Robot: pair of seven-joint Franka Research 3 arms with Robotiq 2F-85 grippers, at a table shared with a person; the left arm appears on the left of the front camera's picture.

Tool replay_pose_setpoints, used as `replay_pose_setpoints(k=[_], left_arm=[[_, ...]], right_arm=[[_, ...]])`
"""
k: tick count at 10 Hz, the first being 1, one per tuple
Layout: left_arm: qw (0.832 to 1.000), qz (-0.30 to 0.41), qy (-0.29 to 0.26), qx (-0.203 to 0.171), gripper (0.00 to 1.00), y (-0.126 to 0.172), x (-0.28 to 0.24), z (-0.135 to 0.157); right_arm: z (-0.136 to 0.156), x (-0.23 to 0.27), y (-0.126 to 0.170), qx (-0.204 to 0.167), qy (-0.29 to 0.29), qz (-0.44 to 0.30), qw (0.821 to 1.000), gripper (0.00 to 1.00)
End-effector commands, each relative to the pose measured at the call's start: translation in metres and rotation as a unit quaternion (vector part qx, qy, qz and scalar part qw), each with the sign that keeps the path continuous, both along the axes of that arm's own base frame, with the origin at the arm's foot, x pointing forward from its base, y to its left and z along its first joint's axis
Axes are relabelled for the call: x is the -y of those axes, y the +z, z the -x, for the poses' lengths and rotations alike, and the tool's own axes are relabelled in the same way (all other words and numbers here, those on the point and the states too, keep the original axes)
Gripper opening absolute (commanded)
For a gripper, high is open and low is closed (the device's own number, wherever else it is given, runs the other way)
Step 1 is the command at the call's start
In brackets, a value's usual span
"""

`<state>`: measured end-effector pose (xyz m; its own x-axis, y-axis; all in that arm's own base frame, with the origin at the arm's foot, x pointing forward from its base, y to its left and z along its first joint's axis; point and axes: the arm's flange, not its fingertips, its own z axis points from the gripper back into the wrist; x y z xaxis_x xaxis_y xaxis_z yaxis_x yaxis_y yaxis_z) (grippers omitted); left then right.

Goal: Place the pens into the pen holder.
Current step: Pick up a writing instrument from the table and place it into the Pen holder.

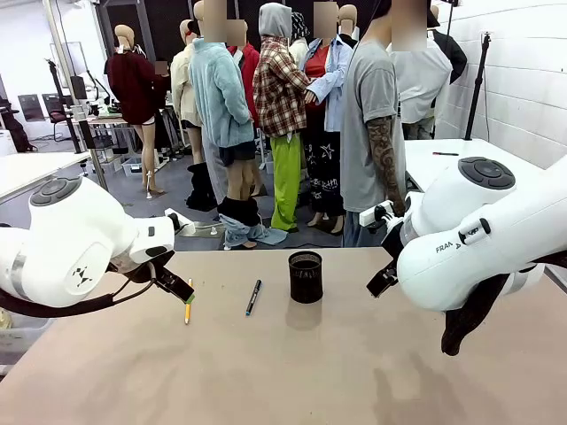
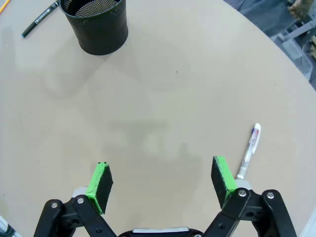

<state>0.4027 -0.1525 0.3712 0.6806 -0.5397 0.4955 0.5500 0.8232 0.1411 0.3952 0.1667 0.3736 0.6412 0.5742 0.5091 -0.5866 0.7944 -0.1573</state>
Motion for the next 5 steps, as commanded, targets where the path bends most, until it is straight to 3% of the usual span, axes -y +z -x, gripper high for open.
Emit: replay_pose_setpoints(k=[1,5], left_arm=[[1.000,0.001,0.002,0.000,1.00,0.0001,-0.0014,-0.0004],[1.000,0.001,0.002,0.000,1.00,0.0001,-0.0014,-0.0004]], right_arm=[[0.0001,-0.0002,0.0000,0.000,0.000,0.000,1.000,1.00],[0.0000,0.0000,0.0000,0.000,0.000,0.000,1.000,1.00]])
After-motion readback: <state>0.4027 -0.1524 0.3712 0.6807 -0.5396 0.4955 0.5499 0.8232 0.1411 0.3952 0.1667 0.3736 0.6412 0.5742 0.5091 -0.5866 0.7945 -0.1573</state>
